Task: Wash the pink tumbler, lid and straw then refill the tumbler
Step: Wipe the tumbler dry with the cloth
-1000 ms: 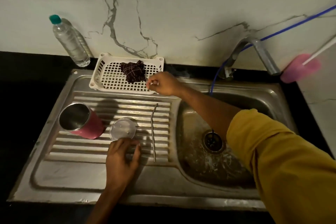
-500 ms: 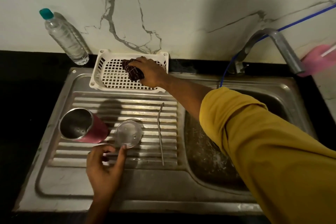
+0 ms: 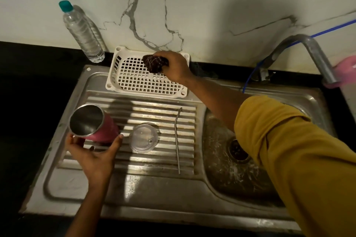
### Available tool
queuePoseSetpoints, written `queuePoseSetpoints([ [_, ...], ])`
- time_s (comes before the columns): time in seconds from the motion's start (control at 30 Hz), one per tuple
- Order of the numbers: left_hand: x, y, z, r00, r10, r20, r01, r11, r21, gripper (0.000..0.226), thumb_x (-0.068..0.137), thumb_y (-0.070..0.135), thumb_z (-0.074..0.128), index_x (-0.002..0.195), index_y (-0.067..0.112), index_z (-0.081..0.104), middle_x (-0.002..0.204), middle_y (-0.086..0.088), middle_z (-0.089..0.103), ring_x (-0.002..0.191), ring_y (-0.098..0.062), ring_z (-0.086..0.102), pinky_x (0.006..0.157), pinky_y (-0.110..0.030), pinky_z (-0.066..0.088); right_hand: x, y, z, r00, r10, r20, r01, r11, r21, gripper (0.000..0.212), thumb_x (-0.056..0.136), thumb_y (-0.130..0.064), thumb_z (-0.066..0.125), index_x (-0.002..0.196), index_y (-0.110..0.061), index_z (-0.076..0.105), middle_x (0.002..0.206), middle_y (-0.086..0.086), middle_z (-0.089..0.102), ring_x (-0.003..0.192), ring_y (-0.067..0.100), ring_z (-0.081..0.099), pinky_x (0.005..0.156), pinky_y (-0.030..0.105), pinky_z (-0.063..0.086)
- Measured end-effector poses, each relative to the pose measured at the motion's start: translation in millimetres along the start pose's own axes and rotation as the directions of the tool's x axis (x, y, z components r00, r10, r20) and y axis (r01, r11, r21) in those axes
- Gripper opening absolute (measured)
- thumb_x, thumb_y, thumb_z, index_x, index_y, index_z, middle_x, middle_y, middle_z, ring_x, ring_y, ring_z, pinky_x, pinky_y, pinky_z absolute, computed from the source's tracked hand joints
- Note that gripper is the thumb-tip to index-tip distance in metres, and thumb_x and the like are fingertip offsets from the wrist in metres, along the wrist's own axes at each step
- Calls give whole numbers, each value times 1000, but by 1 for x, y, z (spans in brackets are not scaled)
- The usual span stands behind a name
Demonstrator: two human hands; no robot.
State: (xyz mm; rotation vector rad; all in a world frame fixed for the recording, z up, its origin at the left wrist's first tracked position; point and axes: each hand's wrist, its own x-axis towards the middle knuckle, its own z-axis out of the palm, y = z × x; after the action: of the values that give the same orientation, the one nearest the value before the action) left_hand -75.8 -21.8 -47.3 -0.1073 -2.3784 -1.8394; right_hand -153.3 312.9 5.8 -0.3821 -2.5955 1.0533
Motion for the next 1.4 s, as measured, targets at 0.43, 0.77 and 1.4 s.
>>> queuePoseSetpoints([
  [0.43,25,31,5,986,134,95,-136,991,5,86,56,33,99,125,39,47,128,-3,58,118,-18,59,99,-22,49,-89,-30,-74,924,354,147,-311,467,828,37,90,8,51,124,-4,60,116,16,66,99,29,69,75,42,61],
  [0.77,-56,116,77,890,-96,446,203,959,-199,93,50,50,89,130,25,48,111,6,65,90,-1,66,69,-19,56,-227,-5,-150,899,425,108,-278,362,890,50,78,-13,52,125,-24,61,125,2,67,112,24,66,80,42,60],
  [1.4,-159,198,208,678,-192,710,443,877,-185,81,70,82,67,127,27,49,136,-12,58,123,-32,60,105,-57,48,-314,17,-196,890,412,-194,-133,642,755,54,94,-16,69,135,-36,41,126,-3,65,113,8,65,96,29,54],
])
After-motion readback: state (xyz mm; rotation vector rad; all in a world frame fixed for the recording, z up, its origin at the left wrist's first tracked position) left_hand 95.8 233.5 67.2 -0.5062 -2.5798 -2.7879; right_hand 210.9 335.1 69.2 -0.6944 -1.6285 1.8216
